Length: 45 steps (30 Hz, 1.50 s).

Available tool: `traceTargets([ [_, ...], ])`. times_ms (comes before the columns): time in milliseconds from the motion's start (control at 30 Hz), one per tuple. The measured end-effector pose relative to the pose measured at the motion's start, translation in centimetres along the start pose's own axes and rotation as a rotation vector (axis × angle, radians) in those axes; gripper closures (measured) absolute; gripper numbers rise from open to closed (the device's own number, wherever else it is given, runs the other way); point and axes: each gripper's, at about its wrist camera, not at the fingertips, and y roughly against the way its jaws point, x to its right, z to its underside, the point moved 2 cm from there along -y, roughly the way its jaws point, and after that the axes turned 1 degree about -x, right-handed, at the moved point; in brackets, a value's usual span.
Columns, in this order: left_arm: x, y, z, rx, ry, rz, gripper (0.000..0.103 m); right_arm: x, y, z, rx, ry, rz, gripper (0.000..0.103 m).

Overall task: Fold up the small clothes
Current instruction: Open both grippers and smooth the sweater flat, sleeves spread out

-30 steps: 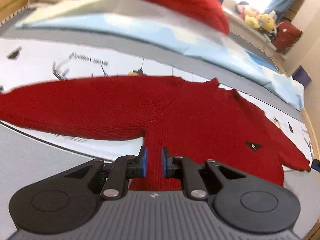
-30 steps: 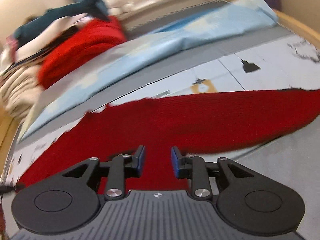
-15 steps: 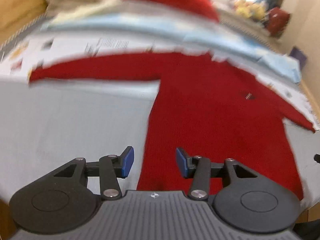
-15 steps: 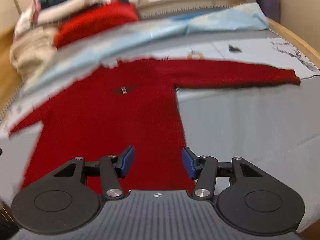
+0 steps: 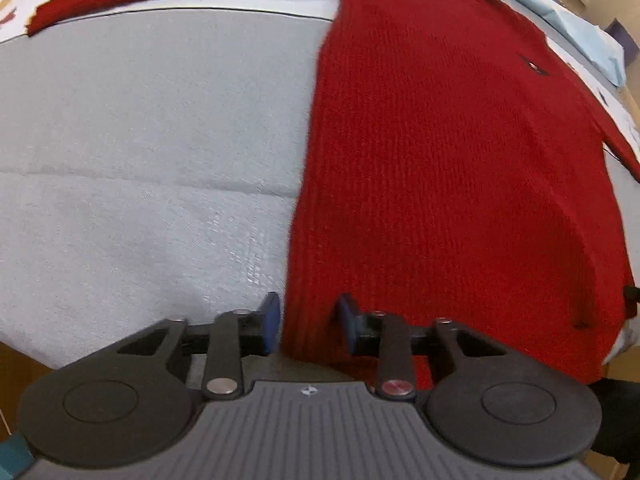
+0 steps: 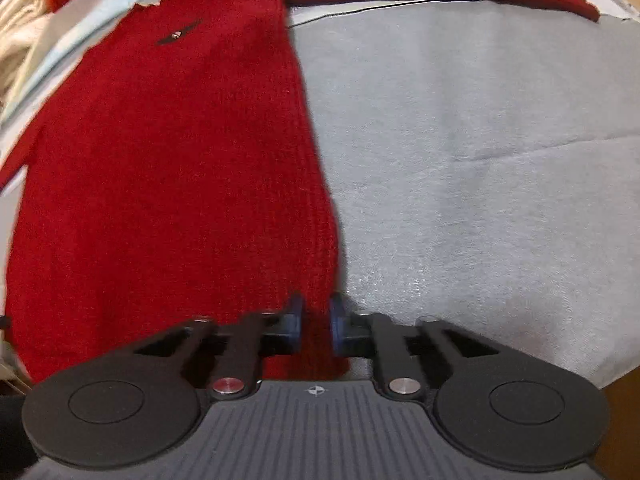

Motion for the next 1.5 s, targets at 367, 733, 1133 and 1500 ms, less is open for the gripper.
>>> traceTargets([
  [367,0.3,1.5,0.9,-0.004,-0.110,-0.082,0.094,0.2,1.0,0.1,0.014,0.009,0.066,0.092],
  [733,4.5,1.1,1.3,0.058,-0.320,-0.054,0.074,-4.4,1.6,0.9,0.121,0.180,0.026,0.060],
  [1133,7.0,4.9,-1.5,0.325,-0.256,-0.099,0.049,-7.2,3.7,1.8,0.239,0.295,0.061,0.059],
  [1500,9.9,12.0,-4.9,0.685,-0.107,-0.140,0.044,-11.6,5.2,-1.2,0.450,0.329,0.066,0.059],
])
